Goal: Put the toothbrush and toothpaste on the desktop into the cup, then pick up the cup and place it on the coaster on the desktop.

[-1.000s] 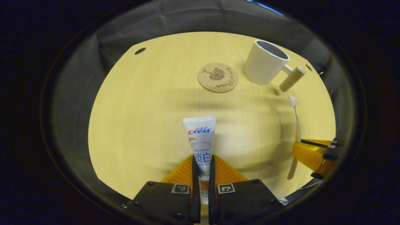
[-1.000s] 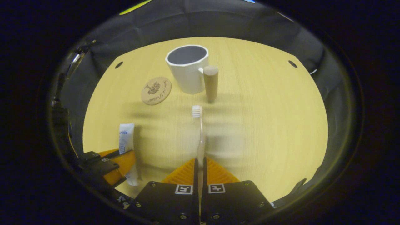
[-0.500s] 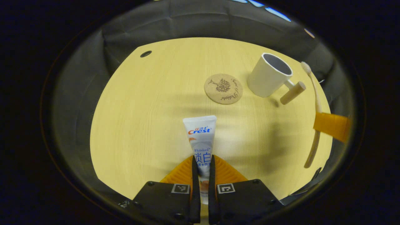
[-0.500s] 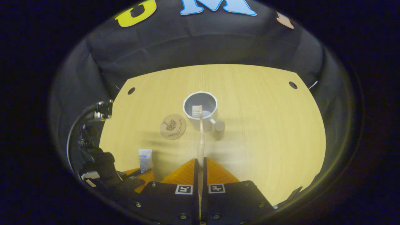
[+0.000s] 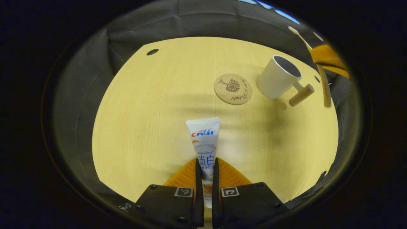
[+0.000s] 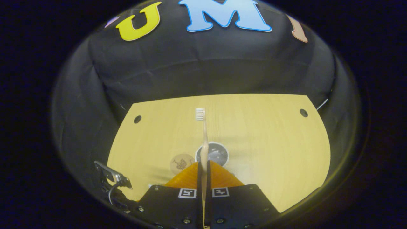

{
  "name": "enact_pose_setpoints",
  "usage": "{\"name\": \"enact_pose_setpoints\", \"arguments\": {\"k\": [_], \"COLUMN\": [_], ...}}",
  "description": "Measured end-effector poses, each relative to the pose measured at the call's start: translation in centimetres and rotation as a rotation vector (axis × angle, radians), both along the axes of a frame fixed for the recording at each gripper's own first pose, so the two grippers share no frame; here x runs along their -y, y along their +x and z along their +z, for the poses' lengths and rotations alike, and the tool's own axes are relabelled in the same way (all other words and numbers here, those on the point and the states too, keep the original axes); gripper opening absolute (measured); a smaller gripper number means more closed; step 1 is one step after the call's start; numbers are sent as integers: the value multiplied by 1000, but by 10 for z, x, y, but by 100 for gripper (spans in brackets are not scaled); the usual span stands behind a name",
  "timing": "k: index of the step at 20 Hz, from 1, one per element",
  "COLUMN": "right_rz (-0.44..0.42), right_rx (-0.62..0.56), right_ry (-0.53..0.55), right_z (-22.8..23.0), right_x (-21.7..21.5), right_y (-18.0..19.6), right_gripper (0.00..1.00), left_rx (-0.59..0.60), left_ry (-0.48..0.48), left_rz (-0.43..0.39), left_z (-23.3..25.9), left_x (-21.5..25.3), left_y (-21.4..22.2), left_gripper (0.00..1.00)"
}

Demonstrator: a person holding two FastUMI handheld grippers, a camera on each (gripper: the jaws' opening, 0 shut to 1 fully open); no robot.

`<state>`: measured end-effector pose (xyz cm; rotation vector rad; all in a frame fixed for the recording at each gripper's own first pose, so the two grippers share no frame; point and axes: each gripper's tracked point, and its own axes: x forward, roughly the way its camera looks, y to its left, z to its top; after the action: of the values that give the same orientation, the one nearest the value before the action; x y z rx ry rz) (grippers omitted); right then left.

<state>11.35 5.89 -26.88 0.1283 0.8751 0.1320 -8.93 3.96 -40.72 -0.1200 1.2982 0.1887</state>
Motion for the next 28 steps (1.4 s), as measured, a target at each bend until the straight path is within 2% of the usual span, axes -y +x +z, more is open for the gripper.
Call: {"name": "enact_pose_setpoints", "arguments": {"k": [5, 7, 15, 22, 28], "right_rz": [-30, -43, -81, -39, -18], "right_rx": [33, 27, 18, 57, 76], "right_ry": [34, 48, 72, 50, 60], "right_z": [1, -4, -24, -40, -56], "right_x": [-1, 1, 6, -3, -11], "right_y": [39, 47, 72, 84, 77], "right_gripper": [4, 4, 4, 3, 3], "left_rx": [17, 32, 145, 249, 323], "left_ry": [5, 13, 12, 10, 24], "left_rz": [-15, -27, -29, -3, 21], "left_z": [13, 18, 65, 113, 155], "left_x": [-3, 1, -6, -2, -3], "left_y": [19, 17, 63, 93, 127], "left_gripper": [18, 18, 18, 18, 17]}}
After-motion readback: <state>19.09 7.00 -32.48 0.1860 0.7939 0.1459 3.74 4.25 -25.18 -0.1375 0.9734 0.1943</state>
